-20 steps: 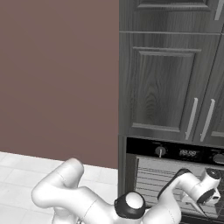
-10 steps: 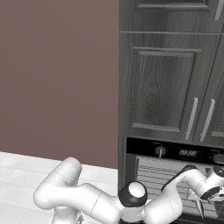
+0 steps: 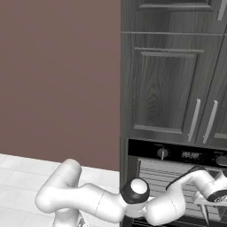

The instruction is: Take the fish from the oven and place it on the plate on the counter.

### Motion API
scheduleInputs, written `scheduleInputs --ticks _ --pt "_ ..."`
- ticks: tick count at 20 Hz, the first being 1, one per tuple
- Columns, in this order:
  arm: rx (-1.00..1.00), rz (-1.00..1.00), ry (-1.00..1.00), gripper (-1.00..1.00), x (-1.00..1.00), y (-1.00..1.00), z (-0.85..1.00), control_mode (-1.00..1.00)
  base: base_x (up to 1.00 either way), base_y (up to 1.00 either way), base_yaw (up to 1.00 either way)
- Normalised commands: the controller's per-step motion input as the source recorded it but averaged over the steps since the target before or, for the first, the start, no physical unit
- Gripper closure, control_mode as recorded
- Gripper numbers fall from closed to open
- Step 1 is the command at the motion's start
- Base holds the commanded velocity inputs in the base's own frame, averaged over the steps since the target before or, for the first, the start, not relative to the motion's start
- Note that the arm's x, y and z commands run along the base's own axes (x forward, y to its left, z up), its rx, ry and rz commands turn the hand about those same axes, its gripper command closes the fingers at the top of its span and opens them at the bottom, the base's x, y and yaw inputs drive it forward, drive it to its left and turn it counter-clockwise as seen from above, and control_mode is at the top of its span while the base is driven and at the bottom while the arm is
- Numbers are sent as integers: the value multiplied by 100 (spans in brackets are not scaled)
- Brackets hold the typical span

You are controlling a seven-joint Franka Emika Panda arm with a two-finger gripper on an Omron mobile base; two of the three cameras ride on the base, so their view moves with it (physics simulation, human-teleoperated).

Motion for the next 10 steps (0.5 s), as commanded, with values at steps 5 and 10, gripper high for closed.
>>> scheduleInputs --ticks 5,10 --pt "-1 0 0 -100 -38 27 -38 -100 0 0 0" --pt "-4 0 -1 -100 -28 40 -43 -100 0 0 0"
